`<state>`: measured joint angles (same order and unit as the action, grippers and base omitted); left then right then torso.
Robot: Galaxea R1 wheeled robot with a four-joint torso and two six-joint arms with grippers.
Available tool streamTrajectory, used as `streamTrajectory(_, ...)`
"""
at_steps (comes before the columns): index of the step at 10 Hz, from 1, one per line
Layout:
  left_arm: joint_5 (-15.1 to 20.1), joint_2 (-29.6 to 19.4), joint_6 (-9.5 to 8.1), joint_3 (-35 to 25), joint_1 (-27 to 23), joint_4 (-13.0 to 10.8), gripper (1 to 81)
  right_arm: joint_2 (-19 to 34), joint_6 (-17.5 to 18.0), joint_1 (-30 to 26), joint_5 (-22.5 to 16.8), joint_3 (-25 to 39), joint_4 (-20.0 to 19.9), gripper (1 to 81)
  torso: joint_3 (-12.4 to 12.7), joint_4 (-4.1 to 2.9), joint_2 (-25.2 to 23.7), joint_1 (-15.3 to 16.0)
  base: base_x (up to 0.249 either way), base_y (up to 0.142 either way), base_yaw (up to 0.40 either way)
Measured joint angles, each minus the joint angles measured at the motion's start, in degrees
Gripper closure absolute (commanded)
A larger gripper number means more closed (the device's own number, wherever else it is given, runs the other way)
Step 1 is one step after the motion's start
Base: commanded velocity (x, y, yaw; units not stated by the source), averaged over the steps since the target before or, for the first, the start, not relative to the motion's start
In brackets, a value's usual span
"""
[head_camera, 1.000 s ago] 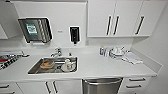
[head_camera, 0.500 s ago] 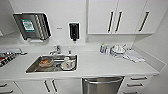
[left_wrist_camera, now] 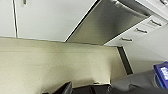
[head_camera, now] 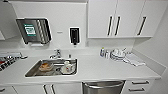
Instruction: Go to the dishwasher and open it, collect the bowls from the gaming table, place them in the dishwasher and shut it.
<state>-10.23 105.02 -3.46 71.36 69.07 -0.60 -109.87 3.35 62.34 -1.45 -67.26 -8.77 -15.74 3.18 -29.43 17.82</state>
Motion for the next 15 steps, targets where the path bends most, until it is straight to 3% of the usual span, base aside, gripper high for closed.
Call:
streamTrajectory(5, 2.33, -1.50, -0.44, -3.93, -2.73, -0.55, 1.0, 0.20, 3.54, -3.15, -2.24, 0.17, 0.04, 1.0, -0.02, 0.00, -10.19, 6.41, 0.000, 0.000, 0.000)
streamTrajectory(9, 2.51, -9.37, -0.44, -11.31, -4.08, -2.15, 1.0, 0.65, 4.06, -4.24, -3.75, 0.00, 0.00, 1.0, -0.18, 0.00, -18.34, 11.41, 0.000, 0.000, 0.000)
streamTrajectory(12, 2.51, -9.26, -0.45, -11.69, -4.11, -2.62, 1.0, 0.87, 4.22, -4.60, -5.02, -0.41, -0.29, 1.0, -4.19, 0.00, -23.21, 14.40, 0.000, 0.000, 0.000)
streamTrajectory(15, 2.44, -9.30, -0.50, -11.69, -5.92, -2.65, 1.0, 0.45, 4.63, -9.73, -6.49, -0.13, -2.10, 1.0, -10.03, 0.00, -29.38, 18.34, 0.000, 0.000, 0.000)
